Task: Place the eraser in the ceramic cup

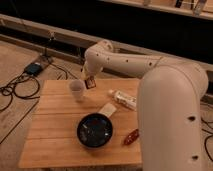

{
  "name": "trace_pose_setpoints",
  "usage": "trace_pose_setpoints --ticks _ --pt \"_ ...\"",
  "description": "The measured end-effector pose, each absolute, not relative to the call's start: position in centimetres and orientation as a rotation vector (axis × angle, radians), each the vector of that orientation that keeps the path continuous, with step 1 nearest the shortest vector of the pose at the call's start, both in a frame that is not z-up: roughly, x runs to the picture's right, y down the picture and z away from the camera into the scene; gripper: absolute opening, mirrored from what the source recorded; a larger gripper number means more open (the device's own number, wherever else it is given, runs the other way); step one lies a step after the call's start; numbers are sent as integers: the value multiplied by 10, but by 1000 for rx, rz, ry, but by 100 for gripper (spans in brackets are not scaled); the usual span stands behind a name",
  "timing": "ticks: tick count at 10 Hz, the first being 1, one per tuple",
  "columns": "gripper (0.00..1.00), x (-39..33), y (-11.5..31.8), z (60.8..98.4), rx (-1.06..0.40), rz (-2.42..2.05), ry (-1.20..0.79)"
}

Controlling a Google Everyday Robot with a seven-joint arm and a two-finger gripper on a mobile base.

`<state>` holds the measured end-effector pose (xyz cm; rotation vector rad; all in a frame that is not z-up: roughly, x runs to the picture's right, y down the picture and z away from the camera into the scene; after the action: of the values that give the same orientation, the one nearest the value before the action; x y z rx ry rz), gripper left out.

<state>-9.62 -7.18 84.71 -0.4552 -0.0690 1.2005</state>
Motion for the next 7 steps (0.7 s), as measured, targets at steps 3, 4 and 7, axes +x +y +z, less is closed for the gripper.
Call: trace_pose_setpoints --ticks 3,4,7 --pt "0 -130 -82 847 -483 1147 -148" --pt "0 -142 -82 848 -493 1128 -178" --pt "0 -175 -76 854 -536 1074 -248"
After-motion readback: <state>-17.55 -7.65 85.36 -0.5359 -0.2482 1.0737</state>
